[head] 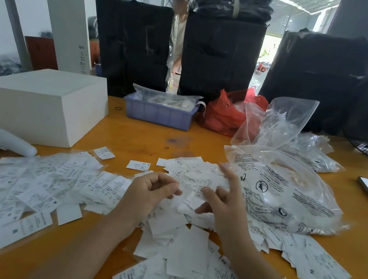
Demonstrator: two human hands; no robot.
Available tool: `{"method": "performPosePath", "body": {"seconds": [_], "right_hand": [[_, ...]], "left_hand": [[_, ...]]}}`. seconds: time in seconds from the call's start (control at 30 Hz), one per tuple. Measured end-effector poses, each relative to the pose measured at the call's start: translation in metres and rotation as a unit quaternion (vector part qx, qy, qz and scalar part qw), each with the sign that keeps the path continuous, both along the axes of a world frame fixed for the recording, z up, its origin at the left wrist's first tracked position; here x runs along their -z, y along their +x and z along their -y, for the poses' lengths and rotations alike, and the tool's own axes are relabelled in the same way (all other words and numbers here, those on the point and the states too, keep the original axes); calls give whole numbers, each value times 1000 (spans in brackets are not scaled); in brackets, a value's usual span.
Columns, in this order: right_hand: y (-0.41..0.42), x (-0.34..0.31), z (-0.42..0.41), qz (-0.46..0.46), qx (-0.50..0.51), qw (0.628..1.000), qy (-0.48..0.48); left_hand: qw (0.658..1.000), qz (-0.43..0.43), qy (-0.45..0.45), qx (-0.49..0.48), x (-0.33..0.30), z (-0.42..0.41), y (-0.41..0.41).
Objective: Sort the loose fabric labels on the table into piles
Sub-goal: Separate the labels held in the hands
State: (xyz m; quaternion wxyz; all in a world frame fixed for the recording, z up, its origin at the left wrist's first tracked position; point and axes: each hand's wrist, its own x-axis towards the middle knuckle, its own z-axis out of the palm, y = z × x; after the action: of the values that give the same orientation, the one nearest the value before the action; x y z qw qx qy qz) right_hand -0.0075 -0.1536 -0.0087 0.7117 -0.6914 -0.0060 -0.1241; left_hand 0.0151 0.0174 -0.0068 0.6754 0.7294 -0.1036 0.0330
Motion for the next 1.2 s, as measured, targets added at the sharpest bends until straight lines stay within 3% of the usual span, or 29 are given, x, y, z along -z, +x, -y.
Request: {"method": "performPosePath", "body": {"seconds": [0.13, 0.33, 0.4, 0.47, 0.57, 0.67, 0.8, 0.9, 1.0, 1.2], "right_hand": [[0, 4, -2, 29, 16, 990, -139], [-3, 1, -10, 44, -48, 980, -189], [-1, 2, -10, 34, -29, 987, -155], [-1, 0, -6, 24, -17, 998, -54], [-3, -3, -1, 22, -20, 999, 13], [-6, -2, -6, 8, -38, 999, -27], [-6, 1, -13, -7, -69, 995, -68], [-7, 2, -15, 4, -58, 994, -96], [-4, 4, -9, 30, 10, 994, -100], [-3, 2, -1, 67, 44, 996, 31]], "left_hand": [[1000, 4, -14, 12, 0, 1, -1], [994, 59, 89, 22, 3, 1, -1], [997, 26, 54, 38, 2, 0, -2], [997, 0, 55, 56, 1, -2, -1], [997, 9, 68, 20, 3, -2, 1], [999, -12, -34, -6, 1, -4, 2], [986, -39, -159, 36, -4, -5, -2], [983, -35, -179, 19, -4, -5, -1], [994, -12, -104, -8, 0, -7, 2], [994, 68, 73, -47, 4, 0, 2]]}}
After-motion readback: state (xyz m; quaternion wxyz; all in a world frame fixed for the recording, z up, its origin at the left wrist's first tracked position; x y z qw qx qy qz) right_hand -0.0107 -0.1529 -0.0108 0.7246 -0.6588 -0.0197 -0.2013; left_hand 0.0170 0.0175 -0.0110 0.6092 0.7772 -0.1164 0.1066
